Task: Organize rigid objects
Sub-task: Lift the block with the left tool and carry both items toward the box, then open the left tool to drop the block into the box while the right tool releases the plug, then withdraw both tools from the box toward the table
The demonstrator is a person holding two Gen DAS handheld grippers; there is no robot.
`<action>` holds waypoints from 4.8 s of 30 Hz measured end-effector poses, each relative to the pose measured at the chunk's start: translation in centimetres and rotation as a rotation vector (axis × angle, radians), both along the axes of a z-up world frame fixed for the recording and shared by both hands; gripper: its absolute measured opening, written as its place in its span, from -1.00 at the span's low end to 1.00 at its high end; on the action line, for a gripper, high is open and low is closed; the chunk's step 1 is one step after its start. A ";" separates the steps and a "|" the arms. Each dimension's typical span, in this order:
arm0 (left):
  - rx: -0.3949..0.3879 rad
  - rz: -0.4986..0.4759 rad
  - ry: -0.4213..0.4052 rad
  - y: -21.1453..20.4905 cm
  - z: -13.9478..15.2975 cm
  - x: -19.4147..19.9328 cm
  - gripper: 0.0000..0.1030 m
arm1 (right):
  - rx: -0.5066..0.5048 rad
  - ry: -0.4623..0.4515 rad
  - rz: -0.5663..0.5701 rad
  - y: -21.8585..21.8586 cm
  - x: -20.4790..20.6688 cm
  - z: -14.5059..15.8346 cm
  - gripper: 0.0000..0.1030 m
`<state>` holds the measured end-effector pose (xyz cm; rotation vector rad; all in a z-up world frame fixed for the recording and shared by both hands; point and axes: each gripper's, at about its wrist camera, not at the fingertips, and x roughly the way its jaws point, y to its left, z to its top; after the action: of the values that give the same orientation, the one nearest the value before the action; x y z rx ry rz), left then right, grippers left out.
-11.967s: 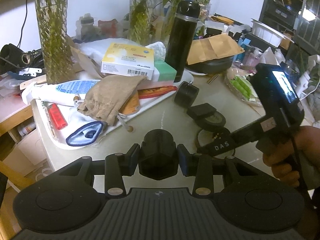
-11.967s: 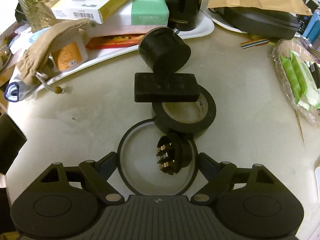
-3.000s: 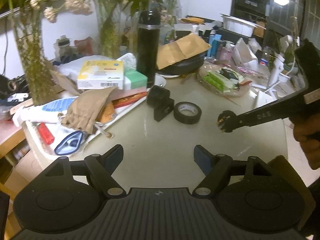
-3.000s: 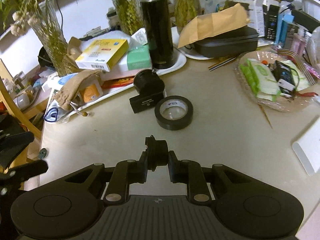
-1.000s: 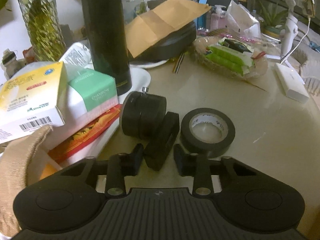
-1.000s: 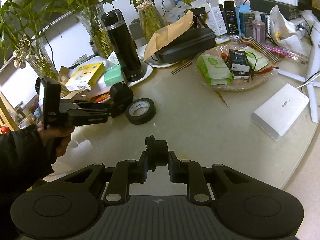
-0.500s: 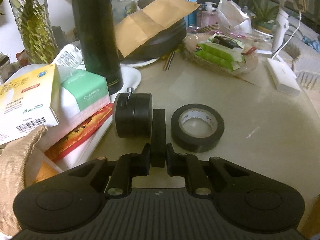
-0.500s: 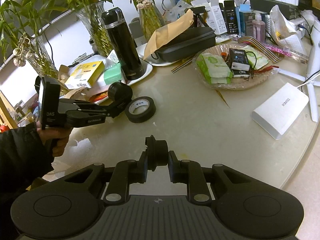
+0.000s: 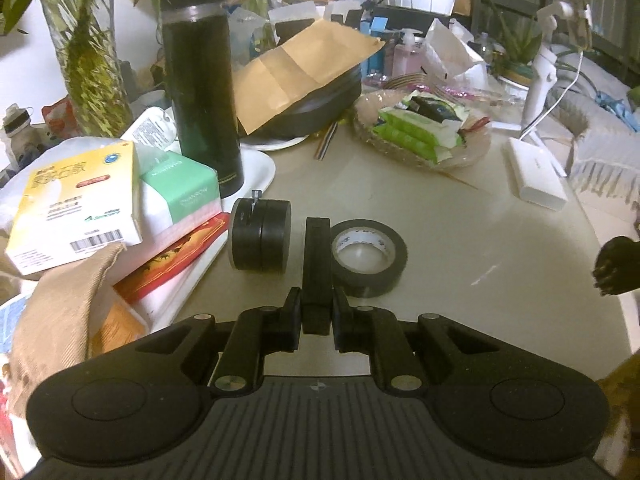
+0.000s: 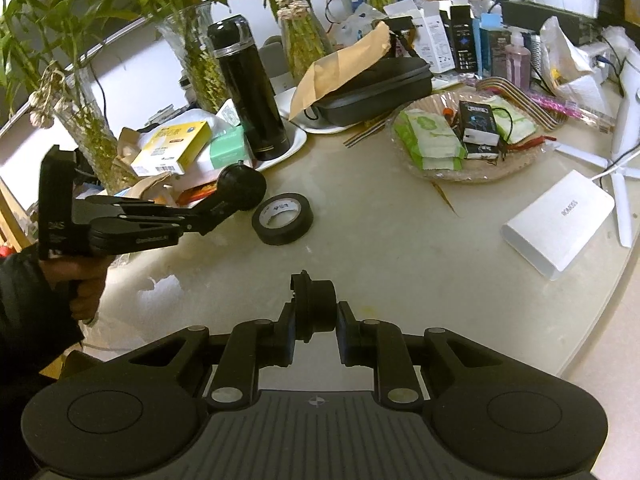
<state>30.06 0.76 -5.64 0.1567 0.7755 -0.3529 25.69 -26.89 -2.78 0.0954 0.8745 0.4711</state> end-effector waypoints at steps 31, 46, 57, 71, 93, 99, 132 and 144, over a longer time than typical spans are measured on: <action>-0.065 0.039 -0.030 -1.6 8.4 -13.3 -0.71 | -0.021 -0.025 0.102 1.8 -6.7 4.0 -0.55; -0.072 0.059 0.000 -1.7 8.5 -18.5 -0.70 | -0.008 -0.024 0.131 2.3 -10.2 5.1 -0.55; -0.090 0.039 0.038 -2.4 7.5 -20.8 -0.70 | 0.000 -0.011 0.130 2.0 -12.4 5.0 -0.55; -0.012 0.052 0.069 -4.1 6.5 -20.7 -0.34 | -0.002 0.006 0.120 1.4 -13.5 4.5 -0.55; -0.003 0.132 0.084 -2.7 6.0 -22.7 -0.03 | -0.016 0.018 0.127 1.5 -14.9 4.0 -0.55; -0.021 0.136 0.079 -2.4 6.2 -23.0 -0.03 | -0.030 -0.002 0.143 2.2 -14.8 4.6 -0.55; -0.008 0.145 0.050 -1.7 6.3 -23.0 0.50 | -0.197 0.011 0.174 4.8 -14.0 2.9 1.00; 0.029 0.139 0.041 -1.9 6.4 -22.0 0.63 | -0.188 -0.002 0.144 3.9 -12.8 3.2 1.00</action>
<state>8.09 -1.13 0.73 0.1220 0.8271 -0.2136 12.91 -22.94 0.44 -0.1409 0.9237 0.5210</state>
